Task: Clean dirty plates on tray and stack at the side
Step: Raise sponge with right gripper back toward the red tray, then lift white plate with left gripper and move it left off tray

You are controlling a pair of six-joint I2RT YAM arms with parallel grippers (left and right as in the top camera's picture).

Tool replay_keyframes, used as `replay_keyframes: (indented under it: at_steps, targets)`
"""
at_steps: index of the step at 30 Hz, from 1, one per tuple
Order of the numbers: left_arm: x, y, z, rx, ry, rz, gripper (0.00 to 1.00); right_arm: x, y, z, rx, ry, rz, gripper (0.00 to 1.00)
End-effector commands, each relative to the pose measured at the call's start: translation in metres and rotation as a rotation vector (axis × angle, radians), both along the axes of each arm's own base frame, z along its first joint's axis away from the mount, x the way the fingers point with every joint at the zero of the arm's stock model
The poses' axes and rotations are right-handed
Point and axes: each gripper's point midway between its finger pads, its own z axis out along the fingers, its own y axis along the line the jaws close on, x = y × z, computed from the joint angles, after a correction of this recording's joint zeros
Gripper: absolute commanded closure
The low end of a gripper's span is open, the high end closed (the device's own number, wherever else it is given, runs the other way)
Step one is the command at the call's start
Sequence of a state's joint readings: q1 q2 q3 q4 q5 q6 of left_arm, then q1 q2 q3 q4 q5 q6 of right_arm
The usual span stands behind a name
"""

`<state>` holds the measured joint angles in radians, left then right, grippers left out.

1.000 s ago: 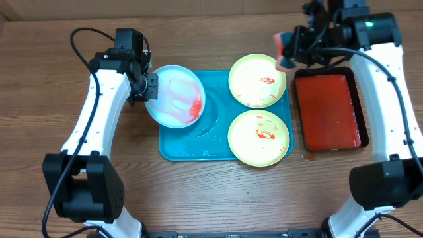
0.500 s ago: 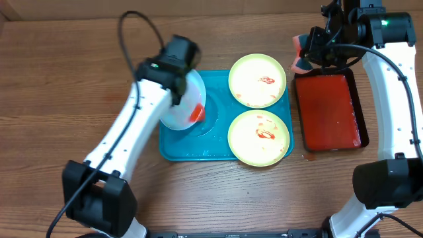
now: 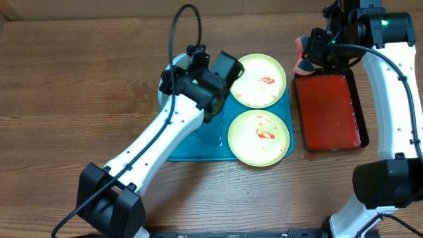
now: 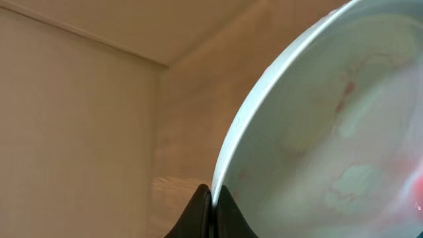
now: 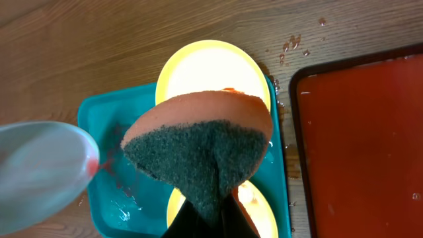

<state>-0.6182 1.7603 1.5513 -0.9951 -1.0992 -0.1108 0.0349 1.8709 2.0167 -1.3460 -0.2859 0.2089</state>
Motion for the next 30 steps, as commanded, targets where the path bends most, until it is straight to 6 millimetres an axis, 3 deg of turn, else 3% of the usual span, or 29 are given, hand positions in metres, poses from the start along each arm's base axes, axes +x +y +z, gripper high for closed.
replay_keyframes:
  at_steps: [1, 9, 30]
  targets:
    - [-0.006, 0.002, 0.047, 0.066, -0.188, 0.049, 0.96, 0.001, -0.001, 0.008, -0.006, -0.025, 0.001, 0.96]
    - [-0.009, -0.007, 0.063, 0.100, -0.270, 0.053, 0.95, 0.000, -0.001, 0.007, -0.006, -0.022, 0.001, 0.96]
    - [-0.008, -0.007, 0.063, 0.100, -0.273, 0.054, 0.96, -0.005, -0.001, 0.005, -0.007, 0.001, 0.001, 0.96]
